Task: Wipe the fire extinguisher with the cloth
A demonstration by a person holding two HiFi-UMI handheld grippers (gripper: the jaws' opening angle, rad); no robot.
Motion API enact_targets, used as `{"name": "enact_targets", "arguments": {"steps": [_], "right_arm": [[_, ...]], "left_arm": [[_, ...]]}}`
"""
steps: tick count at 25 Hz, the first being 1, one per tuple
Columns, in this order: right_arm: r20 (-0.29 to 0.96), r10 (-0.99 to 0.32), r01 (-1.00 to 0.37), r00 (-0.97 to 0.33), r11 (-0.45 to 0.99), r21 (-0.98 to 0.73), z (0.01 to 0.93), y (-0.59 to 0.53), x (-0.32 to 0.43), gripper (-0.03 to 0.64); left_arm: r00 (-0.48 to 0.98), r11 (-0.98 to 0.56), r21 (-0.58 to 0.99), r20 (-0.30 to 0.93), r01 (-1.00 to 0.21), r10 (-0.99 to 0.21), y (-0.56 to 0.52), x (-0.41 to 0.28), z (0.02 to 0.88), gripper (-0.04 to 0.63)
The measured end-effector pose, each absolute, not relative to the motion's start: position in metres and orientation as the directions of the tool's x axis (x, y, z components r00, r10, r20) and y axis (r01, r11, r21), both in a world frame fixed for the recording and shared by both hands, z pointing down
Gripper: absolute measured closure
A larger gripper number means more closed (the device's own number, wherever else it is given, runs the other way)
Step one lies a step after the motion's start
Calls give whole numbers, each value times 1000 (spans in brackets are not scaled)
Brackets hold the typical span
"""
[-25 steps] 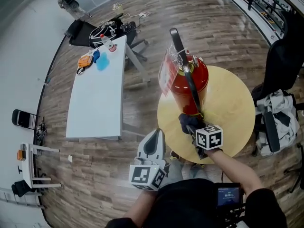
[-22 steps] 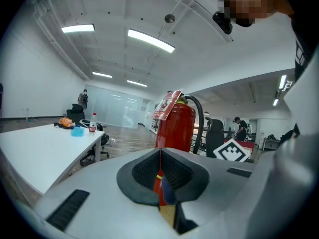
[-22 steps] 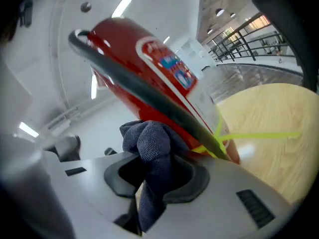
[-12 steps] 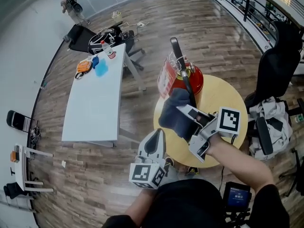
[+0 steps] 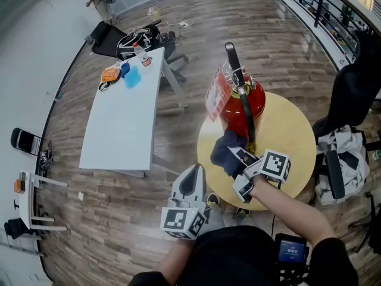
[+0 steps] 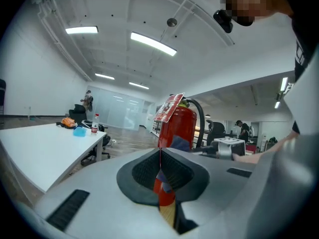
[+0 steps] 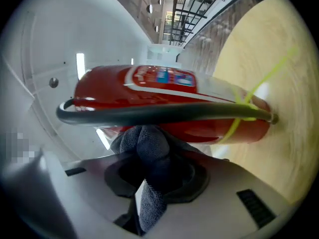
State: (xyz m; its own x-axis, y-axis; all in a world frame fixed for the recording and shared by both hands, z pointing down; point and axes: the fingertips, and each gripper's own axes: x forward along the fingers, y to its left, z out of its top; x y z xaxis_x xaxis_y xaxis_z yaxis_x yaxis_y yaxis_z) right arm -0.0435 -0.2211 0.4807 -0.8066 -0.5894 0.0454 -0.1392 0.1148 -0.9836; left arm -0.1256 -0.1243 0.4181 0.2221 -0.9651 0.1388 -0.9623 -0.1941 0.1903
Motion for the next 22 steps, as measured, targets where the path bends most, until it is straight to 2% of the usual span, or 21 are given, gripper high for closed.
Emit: {"name": "enact_targets", "arguments": {"steps": [4, 10, 16, 18, 22], "right_arm": [[225, -606, -297, -763, 19, -955, 578, -220, -42, 514], [423, -582, -503, -695, -27, -864, 679, -218, -27, 514], [459, -560, -556, -690, 4, -831, 690, -217, -15, 514], [443, -558, -531, -702, -5, -847, 674, -217, -11, 515], [335, -562, -419, -757, 23, -908, 611, -219, -9, 517]], "left_arm": [[187, -152, 188, 183, -970, -965, -116, -139, 432, 572], [156, -120, 179, 208, -977, -965, -109, -152, 437, 572], [154, -118, 178, 205, -977, -966, -106, -155, 436, 572], [158, -121, 182, 205, -976, -966, -107, -155, 437, 572], [171, -133, 194, 194, -972, -966, -111, -153, 437, 572]]}}
